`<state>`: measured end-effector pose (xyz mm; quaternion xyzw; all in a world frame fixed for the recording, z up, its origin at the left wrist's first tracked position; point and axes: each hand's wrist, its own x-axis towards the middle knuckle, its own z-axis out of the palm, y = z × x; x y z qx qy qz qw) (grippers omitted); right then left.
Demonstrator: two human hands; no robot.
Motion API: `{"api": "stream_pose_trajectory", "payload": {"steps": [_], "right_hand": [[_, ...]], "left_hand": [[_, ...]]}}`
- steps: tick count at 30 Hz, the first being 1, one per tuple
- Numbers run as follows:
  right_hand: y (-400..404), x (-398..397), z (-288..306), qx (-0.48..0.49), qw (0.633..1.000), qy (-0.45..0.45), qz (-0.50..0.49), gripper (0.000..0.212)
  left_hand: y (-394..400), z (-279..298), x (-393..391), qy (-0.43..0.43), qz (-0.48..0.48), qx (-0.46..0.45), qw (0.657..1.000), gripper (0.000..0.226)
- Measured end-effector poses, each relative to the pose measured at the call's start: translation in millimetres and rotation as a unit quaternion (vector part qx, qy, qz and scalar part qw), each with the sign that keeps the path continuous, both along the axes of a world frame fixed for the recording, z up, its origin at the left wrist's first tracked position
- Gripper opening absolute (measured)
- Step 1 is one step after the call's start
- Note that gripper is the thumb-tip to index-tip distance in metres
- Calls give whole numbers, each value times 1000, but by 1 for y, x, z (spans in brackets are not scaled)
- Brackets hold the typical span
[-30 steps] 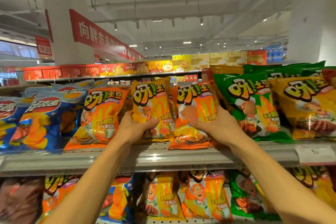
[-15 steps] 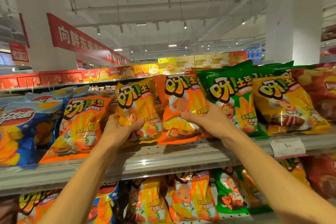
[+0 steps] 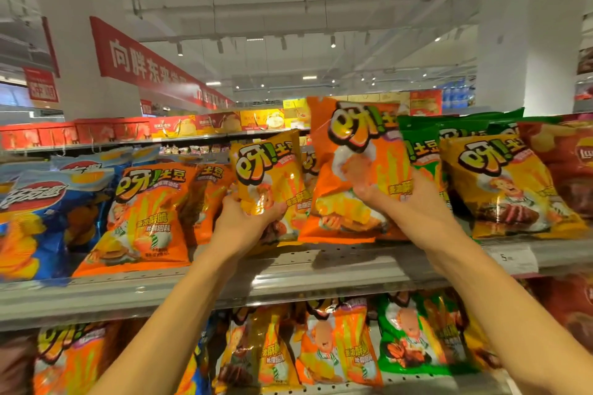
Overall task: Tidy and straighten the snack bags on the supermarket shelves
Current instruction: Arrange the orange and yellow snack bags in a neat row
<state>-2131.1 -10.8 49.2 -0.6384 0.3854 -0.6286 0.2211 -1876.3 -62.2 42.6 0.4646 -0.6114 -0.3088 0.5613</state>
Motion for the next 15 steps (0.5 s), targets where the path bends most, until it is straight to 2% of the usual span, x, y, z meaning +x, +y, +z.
{"api": "stream_pose_trajectory", "payload": {"steps": [1, 3, 7, 9, 13, 15], "right_hand": [[5, -7, 2, -13, 1000, -12, -18, 41], [16, -18, 4, -24, 997, -22, -69, 44], [26, -33, -1, -27, 987, -30, -153, 69], [28, -30, -5, -19, 986, -26, -164, 74], [26, -2, -6, -10, 986, -12, -166, 75], [23, 21, -5, -20, 987, -2, -160, 74]], "left_hand": [[1, 1, -10, 0, -16, 6, 1000, 42], [3, 2, -30, 11, -59, 32, 998, 50], [-2, -2, -56, -8, -90, 42, 995, 39], [-3, -5, -63, -49, -96, 33, 994, 49], [4, -3, -47, -205, -48, -29, 977, 27], [12, -9, -24, -260, 2, -68, 963, 38]]}}
